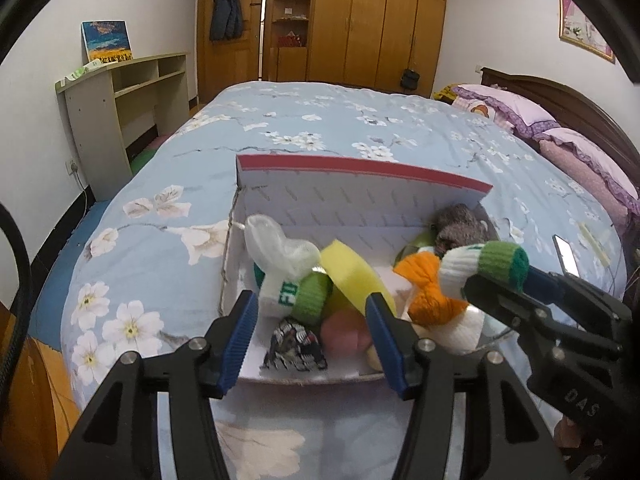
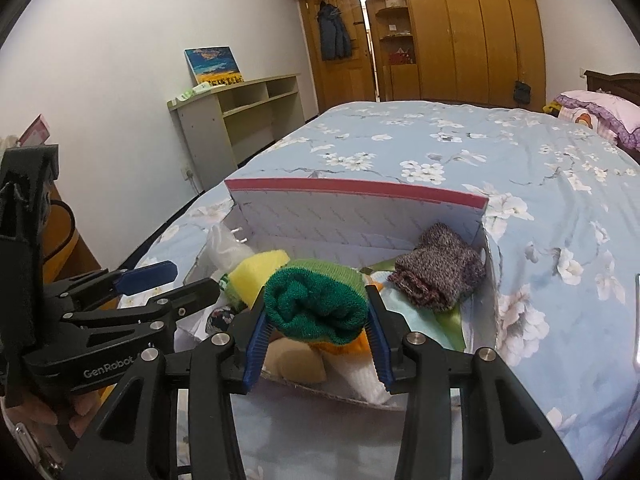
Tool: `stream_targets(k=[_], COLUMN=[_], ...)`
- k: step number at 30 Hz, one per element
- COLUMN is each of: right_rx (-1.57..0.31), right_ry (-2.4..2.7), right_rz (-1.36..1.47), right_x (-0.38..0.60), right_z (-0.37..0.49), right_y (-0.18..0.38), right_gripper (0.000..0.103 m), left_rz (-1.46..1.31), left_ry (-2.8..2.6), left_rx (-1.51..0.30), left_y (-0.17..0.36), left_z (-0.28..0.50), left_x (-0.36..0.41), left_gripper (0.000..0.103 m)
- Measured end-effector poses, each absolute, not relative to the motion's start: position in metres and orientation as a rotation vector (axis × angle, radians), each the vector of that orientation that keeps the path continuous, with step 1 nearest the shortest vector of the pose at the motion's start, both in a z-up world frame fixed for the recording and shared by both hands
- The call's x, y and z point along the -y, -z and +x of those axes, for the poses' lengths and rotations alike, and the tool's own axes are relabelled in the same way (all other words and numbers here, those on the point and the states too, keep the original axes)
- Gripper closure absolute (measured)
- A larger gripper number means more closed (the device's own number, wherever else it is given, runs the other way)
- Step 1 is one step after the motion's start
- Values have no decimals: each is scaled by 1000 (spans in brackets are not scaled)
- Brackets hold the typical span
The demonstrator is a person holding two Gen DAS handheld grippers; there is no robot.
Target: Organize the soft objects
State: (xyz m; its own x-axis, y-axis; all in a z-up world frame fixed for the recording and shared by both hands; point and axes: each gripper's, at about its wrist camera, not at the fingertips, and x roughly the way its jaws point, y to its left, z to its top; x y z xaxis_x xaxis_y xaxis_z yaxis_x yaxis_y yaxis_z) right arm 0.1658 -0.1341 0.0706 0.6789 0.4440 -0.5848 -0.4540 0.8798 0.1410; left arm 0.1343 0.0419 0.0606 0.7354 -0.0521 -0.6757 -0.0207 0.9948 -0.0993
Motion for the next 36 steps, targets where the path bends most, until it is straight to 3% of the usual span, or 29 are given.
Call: stream_targets(k=[7, 12, 36], right_rx=[-700, -700, -704], right_ry=[-484, -516, -392], right_rz=[-14, 18, 33], right_x=[135, 138, 157], right_z=[183, 185, 149], right_y=[-57, -52, -52], right_gripper=[59, 39, 38], left_rz=[-101, -103, -99], left_ry=[22, 15, 9], left_rx=[-761, -767, -786], left_y=[-56, -53, -47], left_z=[131, 132, 124], left_x=[-39, -41, -33], left_gripper=[44, 44, 44])
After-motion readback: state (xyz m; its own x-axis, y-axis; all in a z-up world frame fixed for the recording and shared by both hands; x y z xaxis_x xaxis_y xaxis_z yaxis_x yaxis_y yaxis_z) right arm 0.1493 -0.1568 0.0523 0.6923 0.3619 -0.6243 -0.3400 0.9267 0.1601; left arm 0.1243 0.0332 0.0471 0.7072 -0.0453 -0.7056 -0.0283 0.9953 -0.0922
